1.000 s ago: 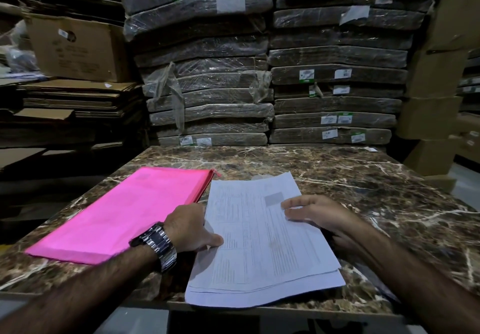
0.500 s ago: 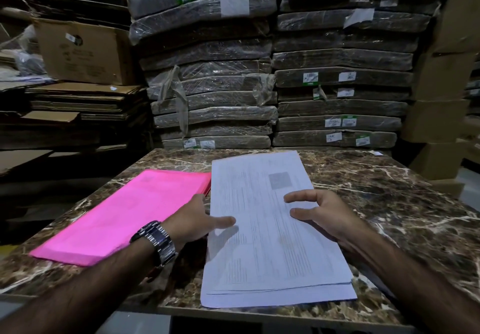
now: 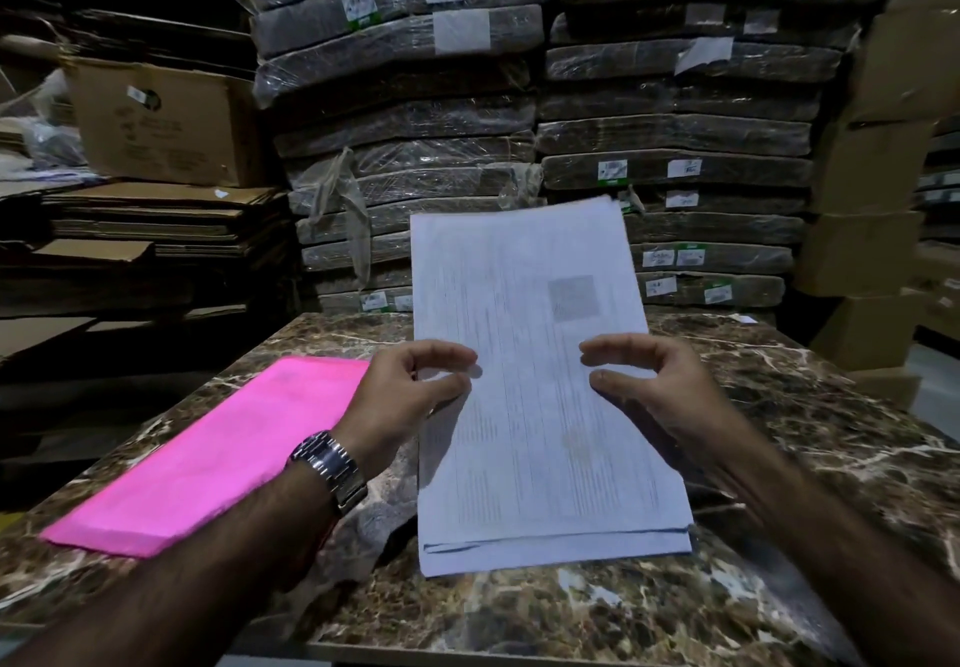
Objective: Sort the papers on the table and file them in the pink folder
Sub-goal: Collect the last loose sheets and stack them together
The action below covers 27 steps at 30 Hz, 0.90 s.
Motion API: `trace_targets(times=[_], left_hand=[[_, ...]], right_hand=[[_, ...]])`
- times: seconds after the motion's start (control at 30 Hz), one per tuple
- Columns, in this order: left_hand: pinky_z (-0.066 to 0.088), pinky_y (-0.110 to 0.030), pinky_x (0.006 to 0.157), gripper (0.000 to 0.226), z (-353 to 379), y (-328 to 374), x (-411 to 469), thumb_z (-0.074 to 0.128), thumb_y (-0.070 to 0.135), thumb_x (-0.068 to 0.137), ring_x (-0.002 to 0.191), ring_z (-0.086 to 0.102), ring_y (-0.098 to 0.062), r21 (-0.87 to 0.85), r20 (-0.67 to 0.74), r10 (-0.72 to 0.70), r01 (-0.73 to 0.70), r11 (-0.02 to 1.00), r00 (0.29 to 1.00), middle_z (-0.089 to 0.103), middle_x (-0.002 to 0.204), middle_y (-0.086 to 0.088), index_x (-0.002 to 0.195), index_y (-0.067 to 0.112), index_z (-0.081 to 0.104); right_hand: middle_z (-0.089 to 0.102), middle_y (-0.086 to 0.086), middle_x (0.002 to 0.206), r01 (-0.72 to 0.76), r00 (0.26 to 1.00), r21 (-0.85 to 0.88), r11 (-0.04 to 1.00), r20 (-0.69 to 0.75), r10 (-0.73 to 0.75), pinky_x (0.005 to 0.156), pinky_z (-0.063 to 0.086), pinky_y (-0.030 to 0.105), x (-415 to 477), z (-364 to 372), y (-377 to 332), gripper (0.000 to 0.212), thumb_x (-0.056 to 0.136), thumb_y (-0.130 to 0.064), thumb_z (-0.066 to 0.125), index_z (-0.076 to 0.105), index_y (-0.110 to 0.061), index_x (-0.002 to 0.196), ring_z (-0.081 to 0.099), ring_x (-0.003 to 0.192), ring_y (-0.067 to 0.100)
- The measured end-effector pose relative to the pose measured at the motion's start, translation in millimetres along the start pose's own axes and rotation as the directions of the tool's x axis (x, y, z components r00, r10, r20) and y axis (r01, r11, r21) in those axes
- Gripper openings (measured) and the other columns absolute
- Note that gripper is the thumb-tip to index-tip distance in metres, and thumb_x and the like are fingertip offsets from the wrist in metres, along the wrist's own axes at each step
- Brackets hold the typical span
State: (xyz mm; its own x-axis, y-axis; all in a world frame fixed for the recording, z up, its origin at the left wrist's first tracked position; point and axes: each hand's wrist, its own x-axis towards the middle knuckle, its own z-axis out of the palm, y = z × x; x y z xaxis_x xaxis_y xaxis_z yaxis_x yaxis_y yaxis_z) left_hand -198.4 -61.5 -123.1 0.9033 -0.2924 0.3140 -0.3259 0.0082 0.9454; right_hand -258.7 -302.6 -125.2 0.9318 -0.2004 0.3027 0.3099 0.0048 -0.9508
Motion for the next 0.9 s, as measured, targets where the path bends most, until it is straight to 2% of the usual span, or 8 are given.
trace_targets(times=[0.07,0.17,0.27,0.33,0.5,0.67,0.77,0.9], left_hand=[[0.043,-0.011,0.048,0.022,1.7,11.2,3.9,0.063,-0.011,0.081,0.062,0.059,-0.003,0.019,-0.014,0.109,-0.109,0.994,0.994,0.073,0.074,0.005,0.089,0.008,0.071],[0.046,-0.012,0.057,0.028,0.3,19.8,11.4,0.06,-0.015,0.081,0.064,0.059,-0.003,0.022,-0.027,0.229,-0.228,0.973,0.973,0.07,0.07,0.008,0.086,0.009,0.072],[0.044,-0.009,0.058,0.033,-2.3,21.3,15.1,0.06,-0.013,0.081,0.063,0.059,0.004,0.062,-0.027,0.283,-0.281,0.958,0.959,0.069,0.071,0.013,0.082,0.017,0.073],[0.045,-0.011,0.065,0.033,-3.4,20.8,15.6,0.064,-0.008,0.079,0.074,0.062,0.002,0.08,-0.012,0.313,-0.311,0.947,0.95,0.072,0.079,0.013,0.079,0.023,0.074],[0.048,-0.024,0.07,0.016,-1.9,16.9,12.5,0.072,0.019,0.066,0.079,0.064,-0.005,0.063,-0.007,0.305,-0.304,0.951,0.952,0.073,0.083,0.01,0.077,0.031,0.076],[0.048,-0.029,0.064,0.018,-0.7,16.7,13.6,0.07,0.011,0.071,0.074,0.061,-0.013,0.031,-0.02,0.269,-0.268,0.963,0.963,0.072,0.078,0.007,0.074,0.028,0.076],[0.049,-0.023,0.062,0.024,-1.7,8.2,13.4,0.071,-0.001,0.077,0.076,0.063,-0.009,0.011,-0.003,0.252,-0.252,0.968,0.968,0.072,0.08,0.006,0.077,0.022,0.076],[0.052,-0.02,0.072,0.029,-4.4,-8.1,16.8,0.068,-0.008,0.079,0.09,0.069,-0.01,0.036,0.009,0.236,-0.236,0.971,0.972,0.075,0.092,0.003,0.087,0.019,0.075]], right_hand=[[0.076,0.005,0.089,0.095,0.995,-0.011,0.995,0.004,-0.095,0.074,0.057,0.023,5.8,0.1,-6.6,0.026,0.078,0.012,0.069,0.077,-0.013,0.082,0.071,0.086,0.013],[0.077,0.001,0.083,0.19,0.982,-0.059,0.98,0.027,-0.188,0.068,0.055,0.017,12.8,-0.5,-15.7,0.029,0.076,0.012,0.07,0.076,-0.015,0.085,0.07,0.08,0.009],[0.076,0.0,0.08,0.245,0.97,-0.083,0.966,0.025,-0.243,0.073,0.055,0.018,15.3,-0.5,-17.3,0.032,0.076,0.012,0.07,0.077,-0.019,0.083,0.069,0.077,0.009],[0.076,-0.001,0.079,0.263,0.965,-0.094,0.96,0.014,-0.263,0.076,0.055,0.019,14.6,-0.2,-16.4,0.033,0.076,0.012,0.07,0.078,-0.02,0.08,0.068,0.076,0.009],[0.077,0.001,0.086,0.275,0.961,-0.095,0.957,0.0,-0.276,0.084,0.056,0.029,10.5,0.6,-17.3,0.025,0.076,0.005,0.074,0.078,-0.019,0.083,0.069,0.088,0.015],[0.077,0.0,0.088,0.294,0.956,-0.079,0.953,0.011,-0.294,0.081,0.056,0.021,16.9,0.3,-18.5,0.023,0.075,0.002,0.075,0.079,-0.02,0.08,0.069,0.089,0.009],[0.077,-0.001,0.086,0.286,0.958,-0.098,0.953,0.022,-0.285,0.077,0.055,0.017,15.6,-0.4,-8.7,0.029,0.075,0.006,0.073,0.08,-0.022,0.077,0.07,0.085,0.007],[0.077,0.002,0.083,0.224,0.974,-0.123,0.967,0.046,-0.22,0.073,0.057,0.018,12.6,-0.9,9.5,0.028,0.076,0.01,0.071,0.079,-0.017,0.077,0.071,0.079,0.008]])
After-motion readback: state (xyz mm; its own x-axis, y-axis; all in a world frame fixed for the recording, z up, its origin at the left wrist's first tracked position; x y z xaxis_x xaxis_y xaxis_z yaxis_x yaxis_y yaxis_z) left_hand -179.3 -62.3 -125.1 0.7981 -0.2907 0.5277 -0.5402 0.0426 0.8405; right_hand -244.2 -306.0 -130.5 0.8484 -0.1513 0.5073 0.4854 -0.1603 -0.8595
